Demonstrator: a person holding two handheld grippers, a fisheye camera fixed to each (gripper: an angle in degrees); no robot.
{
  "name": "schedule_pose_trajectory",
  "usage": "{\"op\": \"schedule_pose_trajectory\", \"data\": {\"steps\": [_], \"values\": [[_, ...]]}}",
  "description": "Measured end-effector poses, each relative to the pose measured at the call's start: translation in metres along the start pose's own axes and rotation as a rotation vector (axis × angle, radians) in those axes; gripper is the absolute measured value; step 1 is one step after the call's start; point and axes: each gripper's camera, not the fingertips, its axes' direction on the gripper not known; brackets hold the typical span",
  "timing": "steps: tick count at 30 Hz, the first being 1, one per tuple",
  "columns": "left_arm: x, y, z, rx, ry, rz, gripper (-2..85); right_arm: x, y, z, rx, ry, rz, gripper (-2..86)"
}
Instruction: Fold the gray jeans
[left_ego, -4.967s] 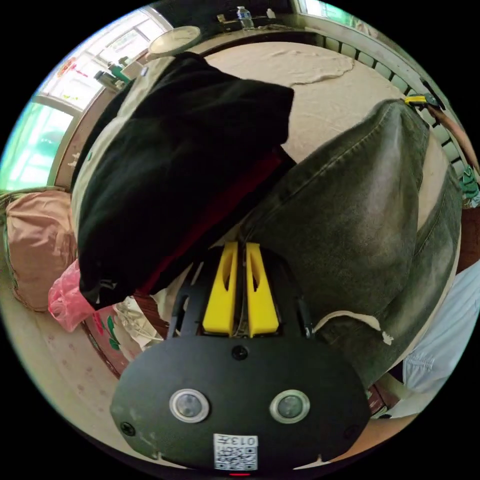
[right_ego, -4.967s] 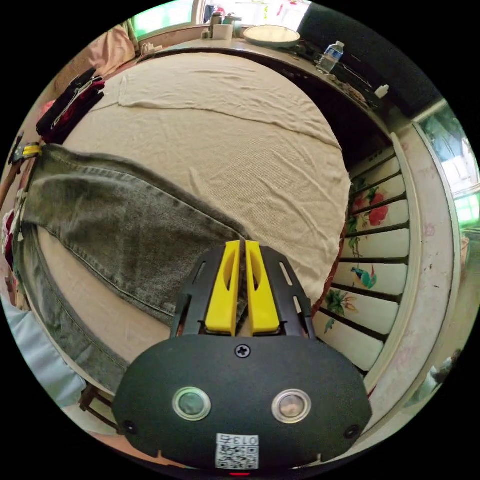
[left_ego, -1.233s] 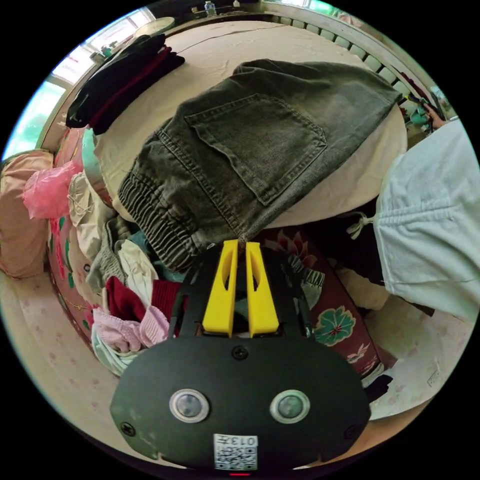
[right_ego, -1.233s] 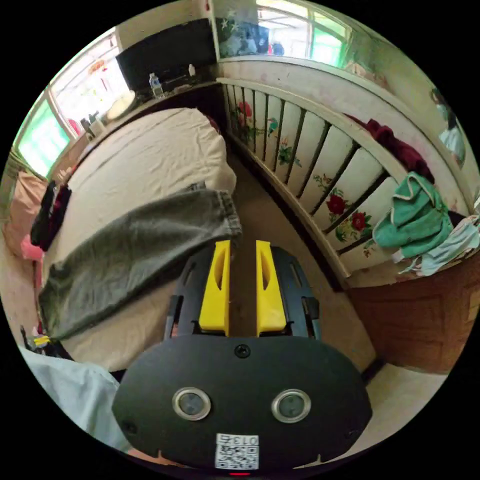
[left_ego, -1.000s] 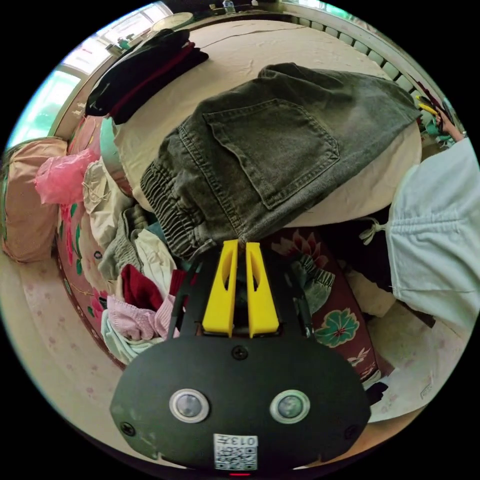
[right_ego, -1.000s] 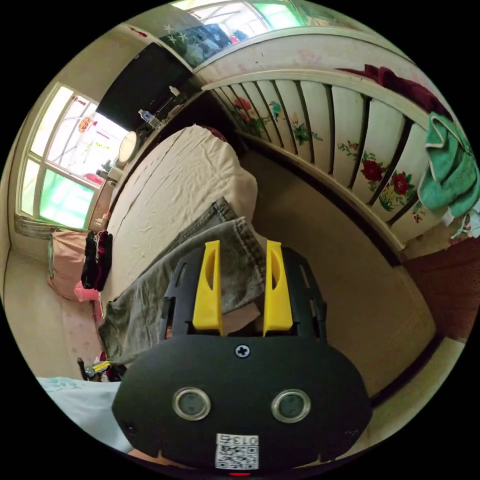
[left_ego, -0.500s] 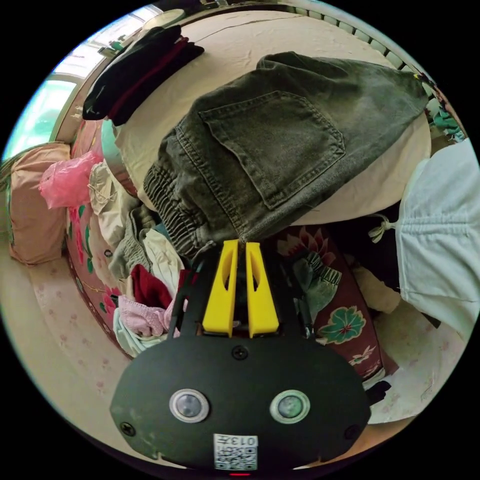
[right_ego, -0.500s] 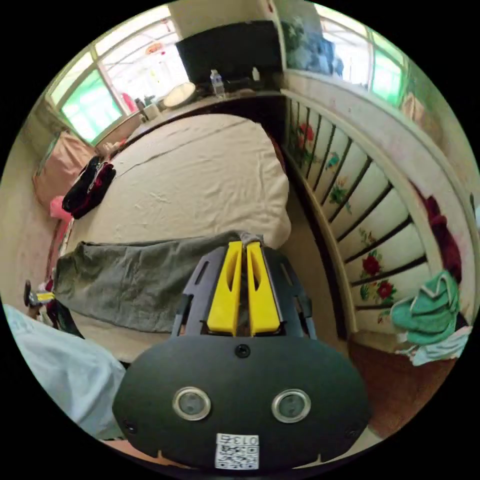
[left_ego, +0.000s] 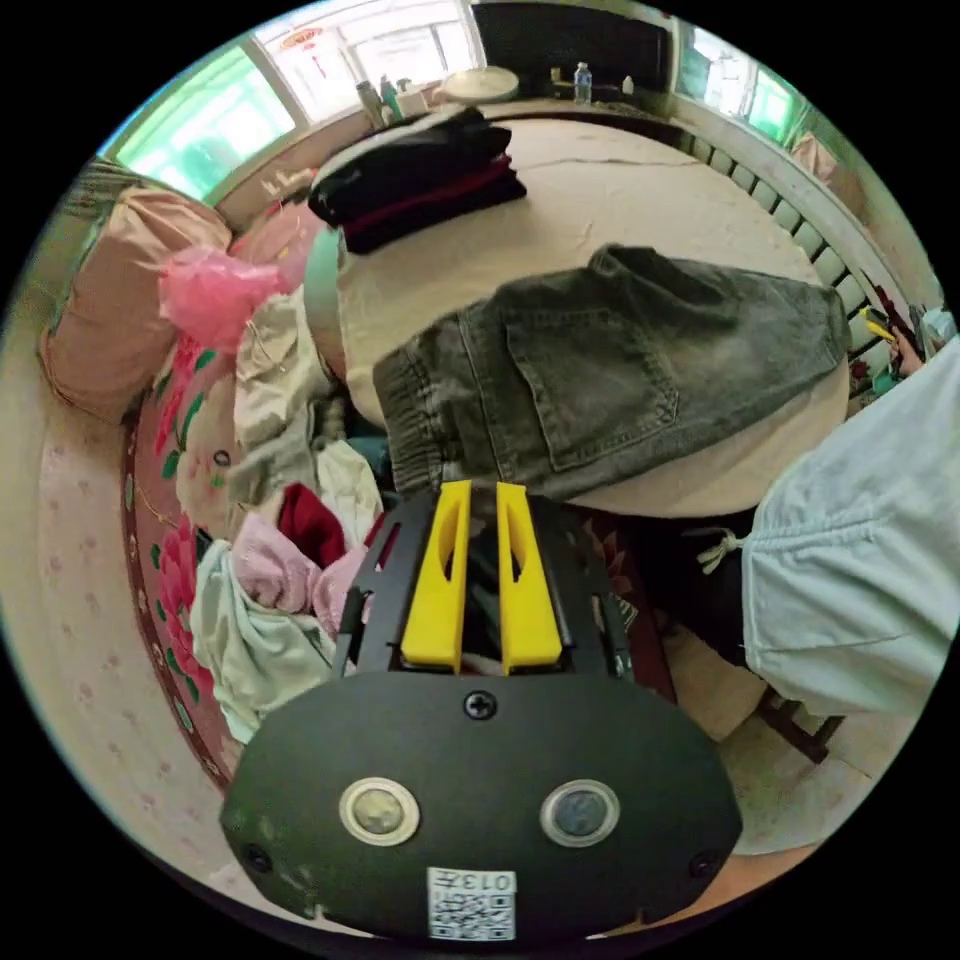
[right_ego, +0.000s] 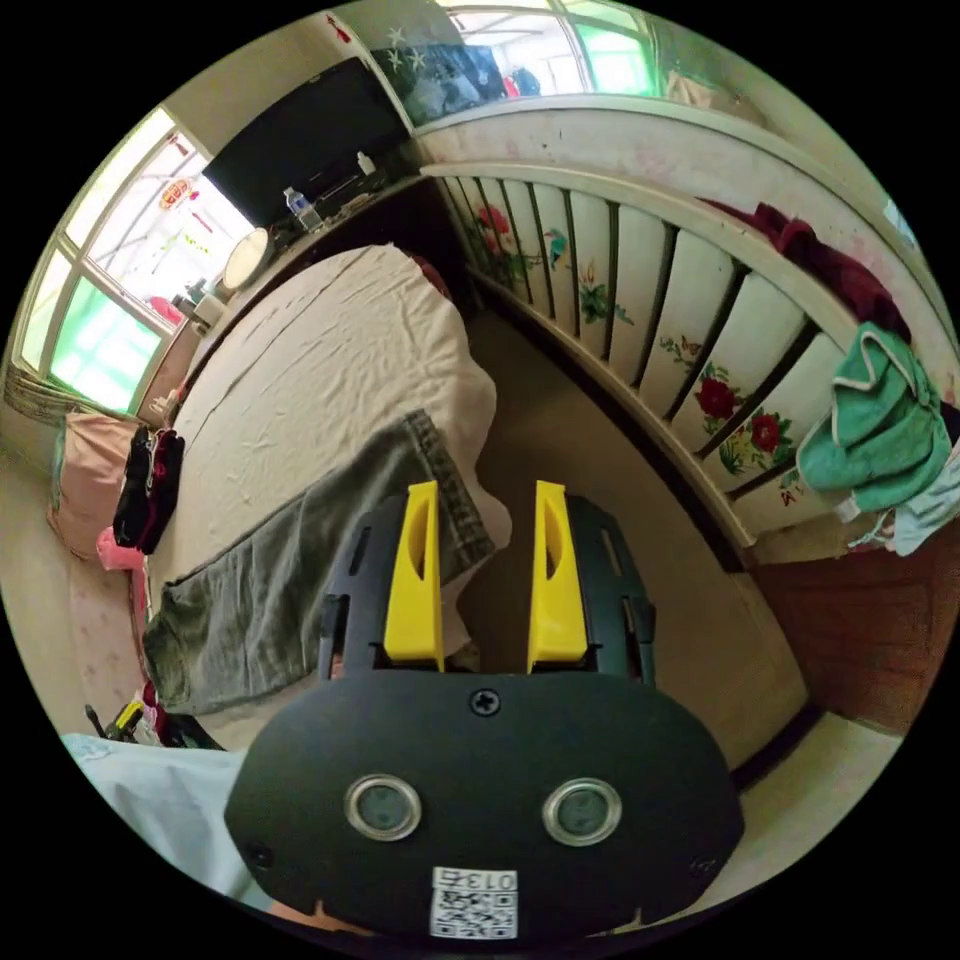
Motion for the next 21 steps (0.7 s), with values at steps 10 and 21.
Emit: {"op": "schedule_pose_trajectory", "data": {"steps": [10, 21], "values": [[0.146, -0.211, 0.084, 0.158, 0.125, 0.369, 9.4, -0.003, 0.011, 0.071, -0.139, -0.161, 0.037, 8.8], [0.168, -0.250, 0.121, 0.133, 0.061, 0.338, 1.0, -0.049, -0.009, 0.065, -0.048, 0.127, -0.259, 3.9]]}}
